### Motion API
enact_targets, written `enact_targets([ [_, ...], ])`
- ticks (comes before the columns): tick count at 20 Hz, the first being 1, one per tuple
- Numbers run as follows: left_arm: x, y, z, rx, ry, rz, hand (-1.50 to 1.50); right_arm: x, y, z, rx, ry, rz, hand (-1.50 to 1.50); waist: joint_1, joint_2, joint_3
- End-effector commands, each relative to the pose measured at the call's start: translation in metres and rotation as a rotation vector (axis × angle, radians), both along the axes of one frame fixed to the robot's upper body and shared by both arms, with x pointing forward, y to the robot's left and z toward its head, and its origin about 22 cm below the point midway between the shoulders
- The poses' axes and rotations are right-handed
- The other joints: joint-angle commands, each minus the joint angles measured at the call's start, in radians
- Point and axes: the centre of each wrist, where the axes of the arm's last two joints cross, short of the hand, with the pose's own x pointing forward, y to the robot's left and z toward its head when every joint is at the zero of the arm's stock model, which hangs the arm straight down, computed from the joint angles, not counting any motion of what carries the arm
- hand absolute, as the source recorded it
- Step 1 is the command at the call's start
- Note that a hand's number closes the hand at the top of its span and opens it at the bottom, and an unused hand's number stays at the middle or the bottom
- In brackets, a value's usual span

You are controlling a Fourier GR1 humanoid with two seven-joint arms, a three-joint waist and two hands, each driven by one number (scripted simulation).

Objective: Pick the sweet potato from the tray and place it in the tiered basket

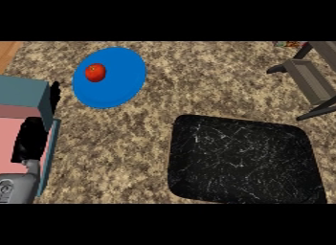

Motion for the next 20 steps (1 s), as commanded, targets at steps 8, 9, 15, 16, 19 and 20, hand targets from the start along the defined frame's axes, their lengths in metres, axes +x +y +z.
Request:
enact_targets([
  [8,0.006,-0.005,0.003,-0.013,-0.003,-0.021,0.0,0.04,-0.04,-0.008,-0.383,-0.054,-0.253,1.5,0.021,0.012,0.0],
  [9,0.012,0.004,0.008,0.006,-0.01,-0.007,0.0,0.042,-0.039,-0.001,-0.408,-0.07,-0.269,1.5,0.019,0.012,-0.001],
  [15,0.017,-0.007,0.017,-0.013,0.001,-0.019,0.0,0.081,-0.079,-0.022,-0.417,-0.07,-0.274,1.5,0.02,0.009,0.0],
  [16,0.013,-0.007,0.017,0.011,-0.007,-0.031,0.0,0.086,-0.086,-0.026,-0.411,-0.055,-0.246,1.5,0.021,0.008,0.001],
  [19,0.014,-0.013,0.003,0.005,0.002,-0.02,0.0,0.089,-0.106,-0.018,-0.392,-0.019,-0.196,1.5,0.02,0.01,0.0],
  [20,0.005,0.0,0.004,0.0,-0.008,-0.018,0.0,0.089,-0.112,-0.031,-0.404,-0.011,-0.166,1.5,0.012,0.005,0.001],
])
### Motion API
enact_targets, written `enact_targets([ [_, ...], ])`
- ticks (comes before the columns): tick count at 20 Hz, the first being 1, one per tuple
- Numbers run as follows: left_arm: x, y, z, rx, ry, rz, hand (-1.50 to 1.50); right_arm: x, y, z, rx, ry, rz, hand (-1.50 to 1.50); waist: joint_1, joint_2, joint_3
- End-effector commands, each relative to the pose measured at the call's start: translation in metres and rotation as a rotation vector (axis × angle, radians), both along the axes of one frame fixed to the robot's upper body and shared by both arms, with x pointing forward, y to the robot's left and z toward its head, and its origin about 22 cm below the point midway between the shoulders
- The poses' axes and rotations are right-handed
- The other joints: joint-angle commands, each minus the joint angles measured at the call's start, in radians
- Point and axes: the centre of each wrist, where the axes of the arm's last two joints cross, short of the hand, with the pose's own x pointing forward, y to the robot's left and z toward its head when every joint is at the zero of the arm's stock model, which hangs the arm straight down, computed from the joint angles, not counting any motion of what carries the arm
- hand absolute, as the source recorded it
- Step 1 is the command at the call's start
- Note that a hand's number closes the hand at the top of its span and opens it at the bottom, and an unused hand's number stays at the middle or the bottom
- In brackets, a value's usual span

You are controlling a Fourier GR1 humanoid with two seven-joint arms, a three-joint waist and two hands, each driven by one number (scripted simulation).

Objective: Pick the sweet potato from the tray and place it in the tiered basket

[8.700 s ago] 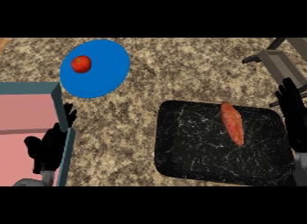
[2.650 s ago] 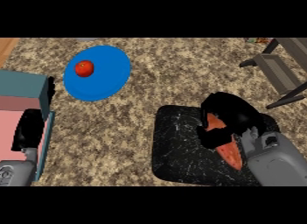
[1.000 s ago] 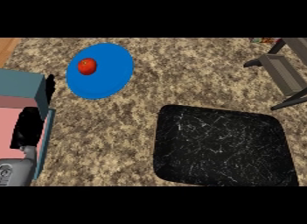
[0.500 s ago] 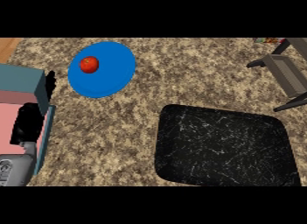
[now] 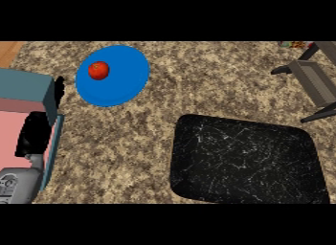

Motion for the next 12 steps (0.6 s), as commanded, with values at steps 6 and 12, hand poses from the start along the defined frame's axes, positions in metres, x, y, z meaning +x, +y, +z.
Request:
enact_targets([
  [6,-0.015,0.003,0.003,-0.011,0.008,0.011,0.0,0.024,-0.042,-0.033,0.104,0.128,0.084,1.5,-0.001,-0.005,0.001],
  [12,-0.011,-0.011,-0.017,0.008,0.008,-0.005,0.0,0.031,-0.062,-0.053,0.309,0.315,0.009,-1.5,-0.009,-0.002,0.0],
])
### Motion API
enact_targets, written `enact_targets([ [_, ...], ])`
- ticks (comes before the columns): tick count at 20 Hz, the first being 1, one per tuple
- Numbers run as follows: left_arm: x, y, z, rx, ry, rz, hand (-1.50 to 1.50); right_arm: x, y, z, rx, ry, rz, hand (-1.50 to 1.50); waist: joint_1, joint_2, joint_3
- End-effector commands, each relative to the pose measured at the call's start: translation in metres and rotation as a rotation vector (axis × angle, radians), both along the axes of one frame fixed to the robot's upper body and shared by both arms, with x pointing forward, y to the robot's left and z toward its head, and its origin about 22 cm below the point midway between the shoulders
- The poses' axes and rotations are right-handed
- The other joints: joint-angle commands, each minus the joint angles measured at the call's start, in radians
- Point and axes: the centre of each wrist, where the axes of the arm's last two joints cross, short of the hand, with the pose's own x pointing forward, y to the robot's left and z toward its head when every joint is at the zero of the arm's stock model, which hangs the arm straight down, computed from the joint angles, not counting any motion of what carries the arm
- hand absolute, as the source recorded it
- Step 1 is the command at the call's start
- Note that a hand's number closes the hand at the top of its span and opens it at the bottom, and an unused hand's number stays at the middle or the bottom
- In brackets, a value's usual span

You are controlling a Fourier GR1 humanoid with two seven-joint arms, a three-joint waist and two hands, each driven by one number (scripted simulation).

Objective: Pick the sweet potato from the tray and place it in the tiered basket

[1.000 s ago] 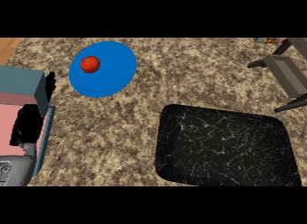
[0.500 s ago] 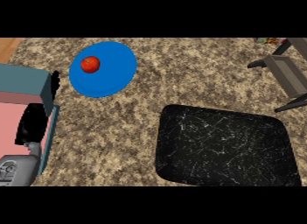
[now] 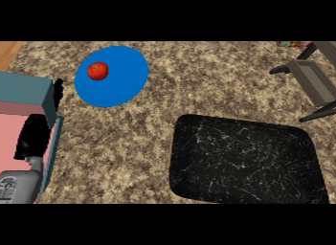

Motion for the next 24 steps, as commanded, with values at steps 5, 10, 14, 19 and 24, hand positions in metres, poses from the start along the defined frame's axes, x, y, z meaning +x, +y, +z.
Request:
enact_targets([
  [5,0.007,0.012,0.01,0.003,0.003,-0.018,0.0,0.016,-0.008,-0.029,0.174,0.065,-0.022,-1.5,0.001,0.001,0.001],
  [10,0.002,0.011,0.008,0.018,-0.008,-0.01,0.0,0.007,-0.022,-0.012,0.326,-0.064,-0.038,-1.5,0.004,0.001,0.001],
  [14,-0.009,0.005,0.004,0.0,-0.002,-0.014,0.0,-0.009,-0.047,-0.008,0.386,-0.177,-0.047,-1.5,0.007,-0.001,0.002],
  [19,-0.006,0.0,-0.002,-0.005,-0.002,-0.016,0.0,-0.043,-0.069,0.045,0.434,-0.193,-0.157,-1.5,0.007,0.001,0.0],
  [24,0.005,0.009,0.001,-0.008,-0.013,-0.024,0.0,-0.079,-0.114,0.04,0.544,-0.088,-0.23,-1.5,0.002,0.008,0.001],
])
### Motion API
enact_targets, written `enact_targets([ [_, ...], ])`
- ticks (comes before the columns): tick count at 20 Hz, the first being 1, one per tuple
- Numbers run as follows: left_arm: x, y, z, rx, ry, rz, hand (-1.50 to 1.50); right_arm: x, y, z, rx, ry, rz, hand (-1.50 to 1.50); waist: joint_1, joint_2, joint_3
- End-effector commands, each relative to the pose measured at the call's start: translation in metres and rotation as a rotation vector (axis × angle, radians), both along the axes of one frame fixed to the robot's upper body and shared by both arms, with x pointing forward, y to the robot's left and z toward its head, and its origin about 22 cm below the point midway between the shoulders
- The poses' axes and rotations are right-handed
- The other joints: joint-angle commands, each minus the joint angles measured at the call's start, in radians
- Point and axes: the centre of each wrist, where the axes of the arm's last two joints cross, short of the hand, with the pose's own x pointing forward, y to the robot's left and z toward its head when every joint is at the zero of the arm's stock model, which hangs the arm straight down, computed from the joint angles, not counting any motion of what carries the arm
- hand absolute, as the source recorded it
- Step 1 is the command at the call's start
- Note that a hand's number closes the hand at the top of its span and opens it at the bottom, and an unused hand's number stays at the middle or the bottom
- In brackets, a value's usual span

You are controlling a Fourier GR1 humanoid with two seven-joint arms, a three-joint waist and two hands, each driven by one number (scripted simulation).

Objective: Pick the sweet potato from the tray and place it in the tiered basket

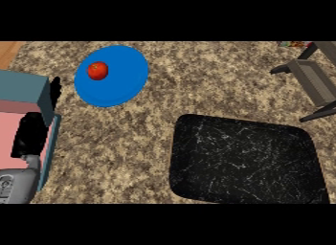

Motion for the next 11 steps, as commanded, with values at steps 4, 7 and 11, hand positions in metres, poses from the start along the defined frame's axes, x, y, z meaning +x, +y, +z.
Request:
enact_targets([
  [4,-0.013,0.005,-0.011,0.0,0.007,0.01,0.0,-0.072,-0.068,-0.003,0.104,0.076,-0.039,-1.5,-0.002,0.0,0.002],
  [7,0.005,0.002,0.004,-0.01,-0.006,0.023,0.0,-0.102,-0.09,-0.009,0.13,0.035,0.006,-1.5,-0.015,0.004,0.005],
  [11,-0.001,-0.001,0.003,0.006,-0.007,0.014,0.0,-0.131,-0.108,-0.012,0.18,-0.017,0.016,-1.5,-0.006,0.002,0.006],
])
